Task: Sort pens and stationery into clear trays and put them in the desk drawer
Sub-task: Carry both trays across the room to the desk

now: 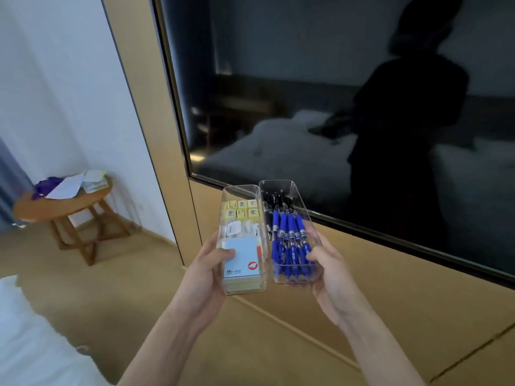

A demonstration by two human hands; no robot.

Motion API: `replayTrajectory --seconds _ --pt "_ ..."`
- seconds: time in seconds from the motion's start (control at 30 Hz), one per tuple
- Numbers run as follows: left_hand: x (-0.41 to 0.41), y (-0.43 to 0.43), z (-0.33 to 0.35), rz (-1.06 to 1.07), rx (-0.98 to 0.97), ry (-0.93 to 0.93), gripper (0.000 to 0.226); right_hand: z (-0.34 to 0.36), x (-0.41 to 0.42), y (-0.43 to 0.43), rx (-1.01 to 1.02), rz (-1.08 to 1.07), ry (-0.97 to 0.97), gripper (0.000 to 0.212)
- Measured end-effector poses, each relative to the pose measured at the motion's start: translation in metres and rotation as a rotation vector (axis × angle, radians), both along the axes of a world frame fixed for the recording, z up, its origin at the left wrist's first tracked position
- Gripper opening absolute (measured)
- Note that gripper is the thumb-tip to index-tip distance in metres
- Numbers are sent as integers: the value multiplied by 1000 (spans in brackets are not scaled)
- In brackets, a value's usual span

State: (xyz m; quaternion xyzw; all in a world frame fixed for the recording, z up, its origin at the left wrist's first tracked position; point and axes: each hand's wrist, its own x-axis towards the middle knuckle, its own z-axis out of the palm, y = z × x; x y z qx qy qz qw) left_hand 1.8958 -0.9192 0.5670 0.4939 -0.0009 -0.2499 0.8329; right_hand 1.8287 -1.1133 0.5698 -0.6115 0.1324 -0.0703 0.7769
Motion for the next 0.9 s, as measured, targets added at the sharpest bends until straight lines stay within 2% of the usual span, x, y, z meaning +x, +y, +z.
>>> replayTrajectory --seconds 0.2,0.43,0.53,0.7,0.9 --pt "117 -3 1 172 30 -82 48 -6 155 -14 -33 180 -26 57" --pt "230 19 10 490 19 -70 60 11 334 3 -127 536 -2 51" --pt "261 44 9 641 45 -50 61 7 401 38 -121 673 -6 55" --pt "315 107 8 849 100 -22 45 -8 492 119 -79 849 7 50" --pt "407 205 11 973 104 -22 45 1 589 224 -20 933 -14 51"
